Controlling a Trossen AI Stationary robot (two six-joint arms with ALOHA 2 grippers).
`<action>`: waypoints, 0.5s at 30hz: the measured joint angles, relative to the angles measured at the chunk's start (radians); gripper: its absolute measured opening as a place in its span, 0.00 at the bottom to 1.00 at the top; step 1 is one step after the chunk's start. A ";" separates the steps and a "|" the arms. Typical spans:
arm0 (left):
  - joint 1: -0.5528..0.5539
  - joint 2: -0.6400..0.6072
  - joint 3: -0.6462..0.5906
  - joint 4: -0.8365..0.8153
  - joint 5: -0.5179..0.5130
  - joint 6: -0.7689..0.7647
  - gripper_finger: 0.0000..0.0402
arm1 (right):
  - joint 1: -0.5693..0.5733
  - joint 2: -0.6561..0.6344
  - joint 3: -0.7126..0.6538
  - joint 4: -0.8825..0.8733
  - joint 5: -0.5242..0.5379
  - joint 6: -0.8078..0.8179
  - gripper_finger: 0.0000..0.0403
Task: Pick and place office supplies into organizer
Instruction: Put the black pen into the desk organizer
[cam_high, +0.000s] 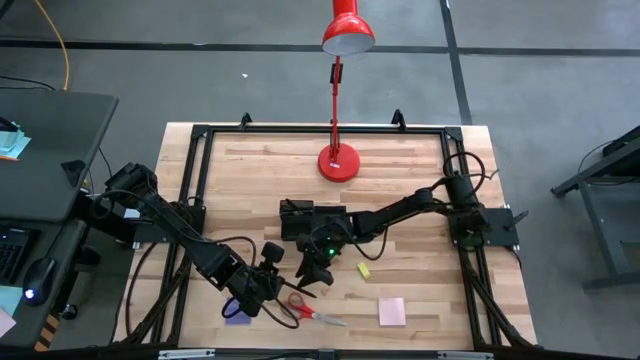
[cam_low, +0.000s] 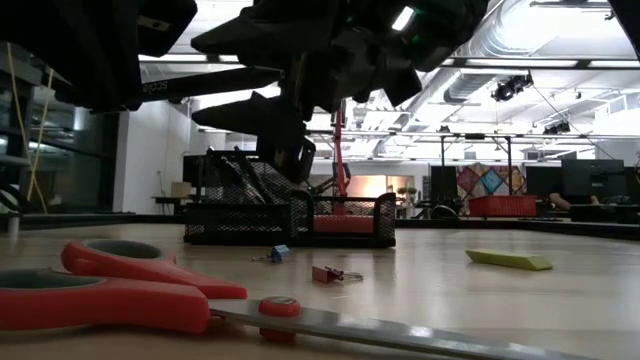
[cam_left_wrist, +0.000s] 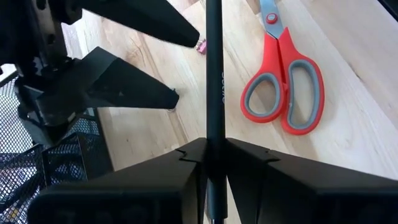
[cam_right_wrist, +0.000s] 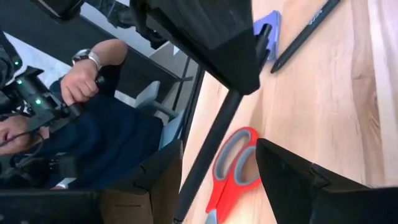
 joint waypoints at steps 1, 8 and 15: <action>0.000 0.000 0.000 0.000 0.000 0.000 0.08 | 0.002 0.000 0.000 -0.003 0.004 0.000 0.49; 0.000 0.000 0.000 0.014 -0.002 0.015 0.06 | 0.016 0.000 0.000 0.010 0.013 0.003 0.49; 0.001 0.000 0.000 0.015 -0.020 0.044 0.10 | 0.020 0.000 0.000 0.032 0.021 0.010 0.49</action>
